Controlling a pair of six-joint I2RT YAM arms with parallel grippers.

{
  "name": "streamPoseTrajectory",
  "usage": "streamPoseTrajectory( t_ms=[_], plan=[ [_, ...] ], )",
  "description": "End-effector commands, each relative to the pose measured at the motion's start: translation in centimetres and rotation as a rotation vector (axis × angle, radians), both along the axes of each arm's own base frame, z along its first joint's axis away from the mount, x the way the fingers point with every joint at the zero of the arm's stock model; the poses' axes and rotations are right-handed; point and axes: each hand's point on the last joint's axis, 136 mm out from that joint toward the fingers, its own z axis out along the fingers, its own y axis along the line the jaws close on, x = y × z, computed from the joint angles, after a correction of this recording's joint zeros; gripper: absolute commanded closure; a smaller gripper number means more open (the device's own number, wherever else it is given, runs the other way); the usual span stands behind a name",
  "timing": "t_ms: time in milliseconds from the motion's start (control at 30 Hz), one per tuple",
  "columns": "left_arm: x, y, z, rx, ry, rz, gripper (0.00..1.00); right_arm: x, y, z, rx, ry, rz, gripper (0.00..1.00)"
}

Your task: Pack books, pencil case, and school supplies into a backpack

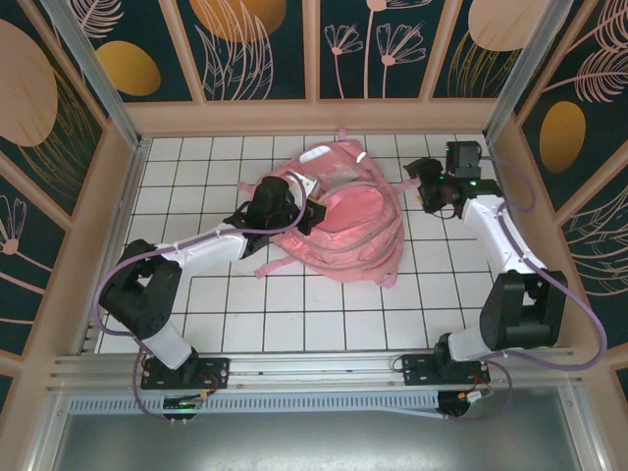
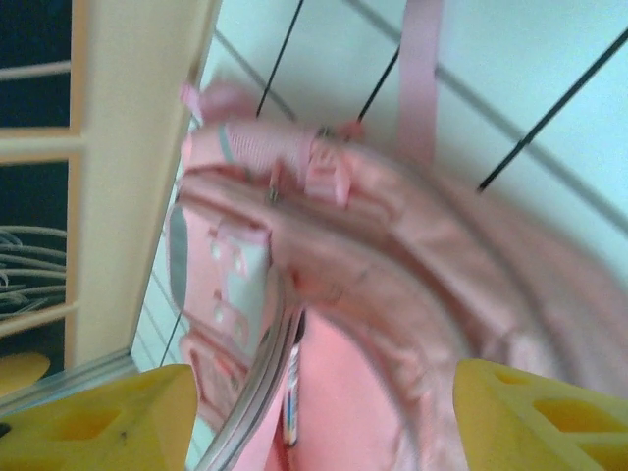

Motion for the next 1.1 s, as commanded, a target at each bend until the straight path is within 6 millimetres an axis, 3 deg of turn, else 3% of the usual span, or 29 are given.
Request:
streamPoseTrajectory(
  t_ms=[0, 100, 233, 333, 467, 533, 733, 900, 1000, 1067],
  plan=[
    [0.2, -0.3, 2.4, -0.082, -0.047, 0.004, 0.99, 1.7, -2.6, -1.7, -0.135, -0.024, 0.076, 0.23],
    [0.1, -0.2, 1.9, -0.065, -0.046, 0.003, 0.99, 4.3, -6.3, -3.8, -0.35, 0.009, 0.072, 0.23],
    [0.6, 1.0, 1.7, -0.024, -0.046, 0.052, 0.99, 8.0, -7.1, -6.2, -0.622, -0.068, 0.335, 0.22],
    [1.2, 3.1, 0.6, 0.002, -0.031, 0.143, 0.99, 10.5, -9.7, -7.2, -0.782, -0.026, 0.385, 0.2],
    [1.3, 4.4, 0.8, -0.036, -0.002, 0.167, 0.99, 13.6, -11.6, -9.9, -0.872, 0.038, 0.504, 0.32],
    [1.0, 4.4, 0.8, -0.029, -0.01, 0.147, 0.99, 14.4, -11.6, -11.5, -0.885, 0.035, 0.573, 0.32],
    [0.4, 3.7, 0.4, -0.01, 0.012, 0.088, 0.98, 15.3, -8.7, -16.2, -0.766, 0.015, 0.817, 0.32],
    [0.6, 3.4, -0.1, 0.006, 0.037, 0.081, 0.98, 15.6, -8.2, -18.1, -0.734, 0.034, 0.872, 0.32],
    [0.4, 3.3, -0.3, -0.005, 0.043, 0.071, 0.98, 15.1, -8.4, -19.7, -0.729, 0.074, 0.896, 0.35],
    [0.5, 3.4, -0.5, 0.003, 0.047, 0.076, 0.98, 14.4, -8.3, -20.9, -0.721, 0.108, 0.912, 0.46]
  ],
)
